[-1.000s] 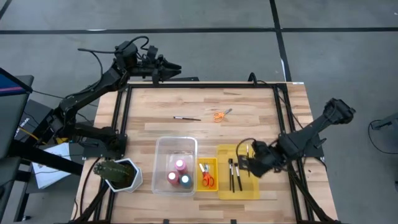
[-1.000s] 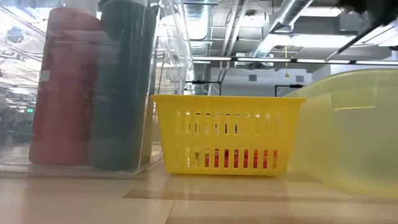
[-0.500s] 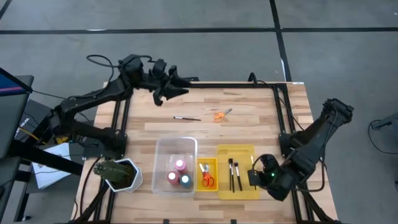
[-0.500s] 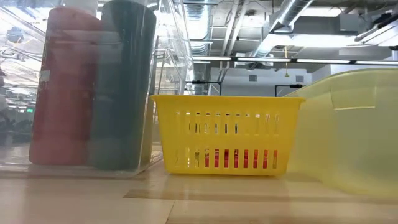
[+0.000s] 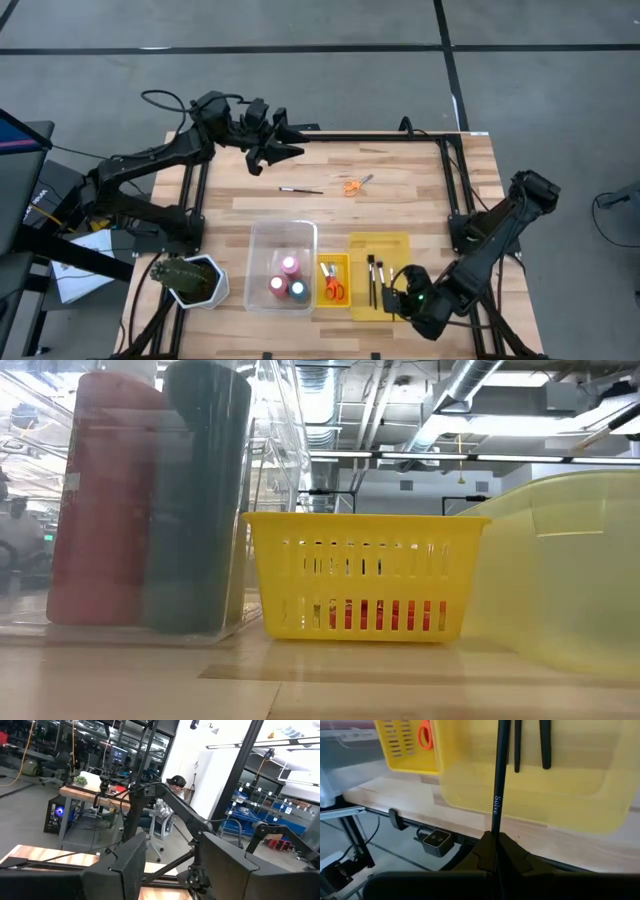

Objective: Pick & Place Paint Supplies
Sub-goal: Put the black paint brush into the right yellow bin

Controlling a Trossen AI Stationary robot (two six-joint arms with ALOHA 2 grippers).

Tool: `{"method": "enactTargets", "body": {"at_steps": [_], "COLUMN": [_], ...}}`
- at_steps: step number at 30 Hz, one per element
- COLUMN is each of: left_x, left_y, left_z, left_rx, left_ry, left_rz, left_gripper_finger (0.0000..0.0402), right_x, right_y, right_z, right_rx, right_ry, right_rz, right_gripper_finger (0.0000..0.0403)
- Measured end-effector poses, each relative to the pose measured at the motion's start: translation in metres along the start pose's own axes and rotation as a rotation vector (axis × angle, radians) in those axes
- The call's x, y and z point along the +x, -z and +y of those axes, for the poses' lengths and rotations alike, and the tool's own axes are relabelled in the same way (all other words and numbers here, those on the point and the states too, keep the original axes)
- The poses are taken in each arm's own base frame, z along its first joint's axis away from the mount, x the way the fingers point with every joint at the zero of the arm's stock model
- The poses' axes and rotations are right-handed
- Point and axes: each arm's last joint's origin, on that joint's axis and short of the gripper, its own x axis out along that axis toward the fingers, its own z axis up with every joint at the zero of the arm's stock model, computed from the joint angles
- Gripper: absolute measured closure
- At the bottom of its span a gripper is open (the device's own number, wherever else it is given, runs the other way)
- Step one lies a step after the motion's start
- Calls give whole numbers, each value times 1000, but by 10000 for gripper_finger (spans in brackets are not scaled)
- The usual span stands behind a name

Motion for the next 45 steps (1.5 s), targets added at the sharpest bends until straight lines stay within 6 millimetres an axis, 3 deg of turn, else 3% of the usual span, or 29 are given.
{"method": "enactTargets", "body": {"at_steps": [11,14,20,30,45], "left_x": [0,0,0,0,0], "left_y": [4,6,9,9,9], "left_z": [1,2,3,2,2], "left_rx": [-19,-4,-8,-9,-9], "left_ry": [1,-7,-15,10,9], "left_rz": [36,56,79,87,87], "left_gripper_finger": [220,220,220,220,220], "right_x": [-28,-24,1,26,30], "right_y": [-1,-2,-11,-31,-43], "right_z": [46,57,61,62,55], "right_rx": [4,-14,-44,-91,-112], "right_ry": [38,63,171,293,385], "right_rz": [-63,-61,-89,-78,-102], "right_gripper_finger": [403,403,403,403,403]}}
